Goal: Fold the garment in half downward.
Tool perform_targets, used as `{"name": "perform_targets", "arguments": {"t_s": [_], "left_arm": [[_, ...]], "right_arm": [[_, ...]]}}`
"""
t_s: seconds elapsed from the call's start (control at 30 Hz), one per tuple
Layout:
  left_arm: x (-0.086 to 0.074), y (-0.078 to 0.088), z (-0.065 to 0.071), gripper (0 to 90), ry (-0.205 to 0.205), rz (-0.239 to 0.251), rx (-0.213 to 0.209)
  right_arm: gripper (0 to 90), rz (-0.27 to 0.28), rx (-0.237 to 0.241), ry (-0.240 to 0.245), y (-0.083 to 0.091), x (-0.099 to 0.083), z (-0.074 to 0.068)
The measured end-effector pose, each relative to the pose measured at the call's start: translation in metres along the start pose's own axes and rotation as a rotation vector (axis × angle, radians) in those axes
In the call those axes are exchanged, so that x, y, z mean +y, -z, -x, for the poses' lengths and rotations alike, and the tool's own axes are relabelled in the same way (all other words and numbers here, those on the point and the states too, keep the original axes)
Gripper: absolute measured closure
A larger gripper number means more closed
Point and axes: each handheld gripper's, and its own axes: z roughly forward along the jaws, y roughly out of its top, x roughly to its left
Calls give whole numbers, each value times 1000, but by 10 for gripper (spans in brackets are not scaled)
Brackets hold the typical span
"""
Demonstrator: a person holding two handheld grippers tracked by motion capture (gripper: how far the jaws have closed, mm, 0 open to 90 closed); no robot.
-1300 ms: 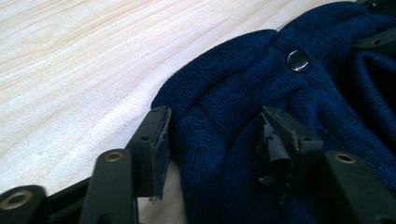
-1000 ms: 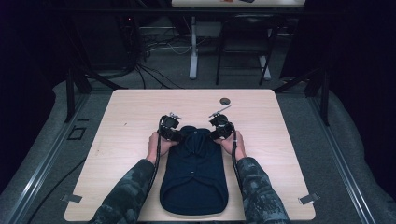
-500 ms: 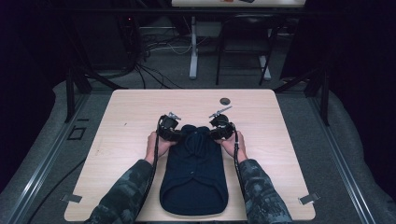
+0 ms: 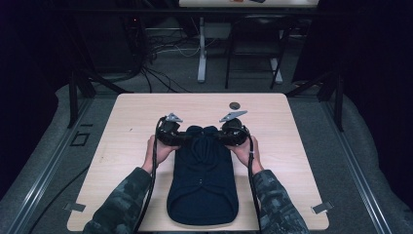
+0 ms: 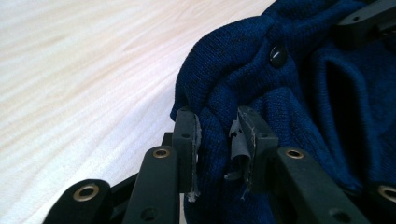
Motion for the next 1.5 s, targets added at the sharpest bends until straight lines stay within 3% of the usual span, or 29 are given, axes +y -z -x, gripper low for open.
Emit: {"name": "perform_targets", "arguments": {"t_s": [0.27, 0.43, 0.53, 0.57, 0.6, 0.67, 0.73, 0.83, 0.93, 1.07, 1.3, 1.37, 1.4, 1.43, 1.5], "left_arm": [[7, 26, 17, 714, -92, 68, 30], [9, 35, 23, 715, -126, 85, 31], [10, 40, 26, 715, -141, 95, 32], [11, 42, 27, 715, -147, 95, 27], [11, 43, 28, 713, -157, 97, 25], [12, 45, 30, 709, -179, 102, 10], [11, 47, 30, 704, -181, 80, -39], [10, 47, 32, 703, -196, 58, -52], [8, 50, 35, 718, -215, 68, -55], [8, 51, 37, 733, -230, 96, -36], [12, 55, 53, 745, -335, 133, 43], [13, 56, 56, 747, -348, 154, 28], [13, 56, 56, 750, -343, 166, 15], [13, 56, 56, 750, -344, 176, 3], [14, 55, 57, 751, -359, 177, -4]], "right_arm": [[743, 64, -8, 34, 21, 3, -6], [739, 100, -8, 38, 33, 2, -10], [741, 124, -34, 67, 40, 2, -16], [741, 124, -34, 67, 40, 2, -16], [742, 146, -68, 102, 44, 0, -22], [745, 176, -91, 129, 46, -3, -27], [749, 208, -98, 144, 50, -6, -30], [751, 224, -97, 150, 53, -8, -32], [751, 241, -100, 159, 56, -11, -35], [747, 249, -90, 144, 59, -13, -34], [700, 207, -20, 84, 65, -19, -27], [618, 198, -4, 63, 68, -20, -24], [490, 180, 33, 36, 70, -22, -19], [490, 180, 33, 36, 70, -22, -19], [416, 185, 77, 6, 71, -25, -14]]}}
